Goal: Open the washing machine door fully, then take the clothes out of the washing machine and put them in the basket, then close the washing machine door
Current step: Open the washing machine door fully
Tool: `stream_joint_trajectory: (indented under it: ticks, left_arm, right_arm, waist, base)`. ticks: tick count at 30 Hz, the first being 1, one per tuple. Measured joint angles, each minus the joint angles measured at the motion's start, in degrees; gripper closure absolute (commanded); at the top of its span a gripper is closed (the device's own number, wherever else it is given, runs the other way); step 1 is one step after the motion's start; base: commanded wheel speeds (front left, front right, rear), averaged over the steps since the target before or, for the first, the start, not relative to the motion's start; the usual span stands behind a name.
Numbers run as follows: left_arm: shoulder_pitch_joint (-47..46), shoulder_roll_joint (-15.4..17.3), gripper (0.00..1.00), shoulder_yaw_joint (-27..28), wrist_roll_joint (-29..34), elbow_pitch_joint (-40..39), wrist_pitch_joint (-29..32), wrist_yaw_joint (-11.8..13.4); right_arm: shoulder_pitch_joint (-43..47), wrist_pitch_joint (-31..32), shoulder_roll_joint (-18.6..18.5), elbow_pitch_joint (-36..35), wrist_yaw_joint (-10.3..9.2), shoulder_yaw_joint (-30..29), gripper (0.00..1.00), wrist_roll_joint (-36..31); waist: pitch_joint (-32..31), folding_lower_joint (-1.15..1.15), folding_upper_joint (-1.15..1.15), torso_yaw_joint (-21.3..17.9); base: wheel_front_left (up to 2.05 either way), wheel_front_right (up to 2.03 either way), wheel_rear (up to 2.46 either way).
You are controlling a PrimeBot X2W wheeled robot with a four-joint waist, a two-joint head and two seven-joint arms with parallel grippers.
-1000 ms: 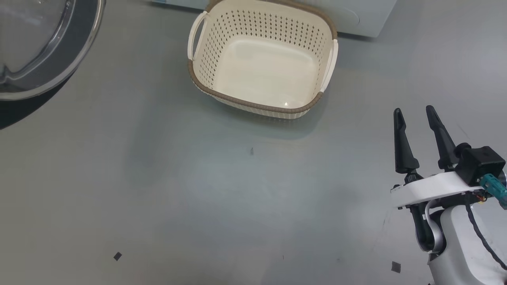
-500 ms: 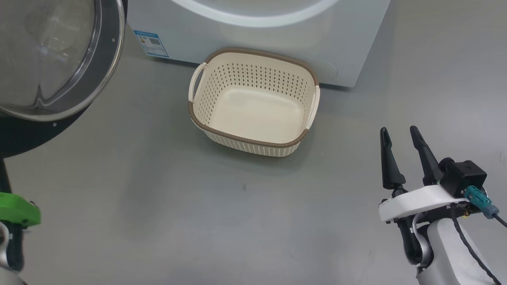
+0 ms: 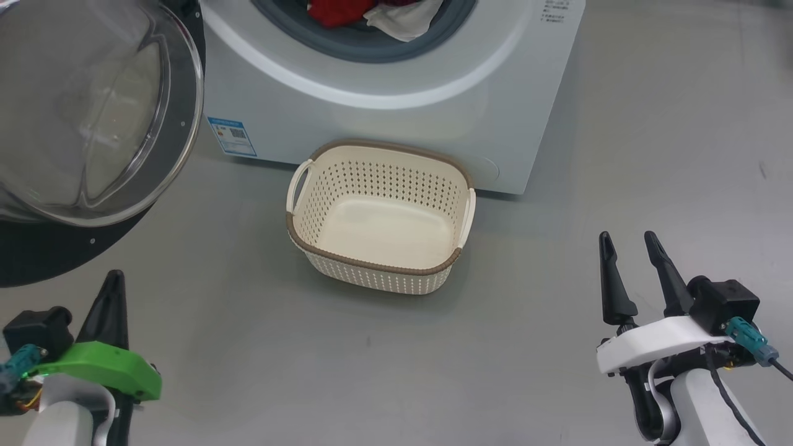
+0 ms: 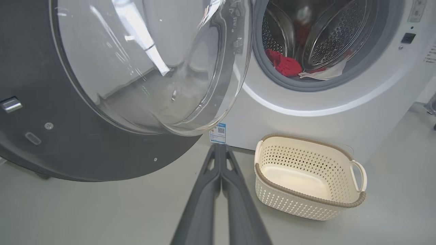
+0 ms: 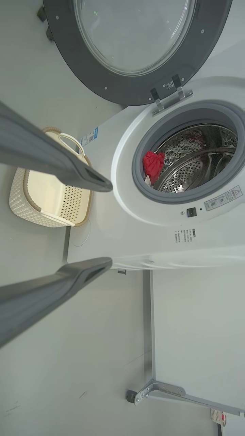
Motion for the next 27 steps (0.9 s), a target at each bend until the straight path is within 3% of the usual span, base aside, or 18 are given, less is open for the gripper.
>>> stream_joint_trajectory:
  ticks: [19,20,23,24,25,27]
  left_arm:
    - [7.45,-2.11,1.00,-3.33,0.09,-10.81,-0.51,-0.21]
    - [7.67,-2.21,0.73,-3.39,0.10,-11.72,-0.52,-0.21]
    - [7.78,-2.79,0.64,-3.79,0.44,-14.26,-0.53,-0.22]
    - [7.91,-3.18,0.54,-3.83,0.44,-15.19,-0.53,-0.22]
    - [7.97,-3.47,0.06,-4.07,0.46,-15.84,-0.57,-0.22]
    - [8.23,-3.86,0.00,-4.23,0.46,-17.03,-0.67,-0.22]
  right_arm:
    - [2.03,-0.01,0.82,-1.18,0.08,-0.60,0.00,0.02]
    - [2.14,-0.01,0.84,-1.27,0.08,-0.71,0.00,0.02]
    - [2.72,-0.01,0.96,-1.59,0.07,-1.35,0.00,0.04]
    - [2.94,-0.01,1.00,-1.65,0.07,-1.58,0.00,0.23]
    - [3.11,-0.01,1.05,-1.79,0.04,-1.90,0.00,0.46]
    - [3.26,-0.01,1.04,-1.98,0.04,-2.20,0.00,0.47]
  waist:
    - [-4.55,0.00,0.00,-5.72]
    - [-4.59,0.00,0.00,-6.02]
    - [-4.61,0.00,0.00,-6.79]
    - [-4.60,0.00,0.00,-7.00]
    - [-4.57,0.00,0.00,-7.16]
    - [-4.42,0.00,0.00,-7.31]
  base:
    - [0.00,0.00,0.00]
    - [0.00,0.00,0.00]
    - [0.00,0.00,0.00]
    - [0.00,0.00,0.00]
    - [0.00,0.00,0.00]
    - [0.00,0.00,0.00]
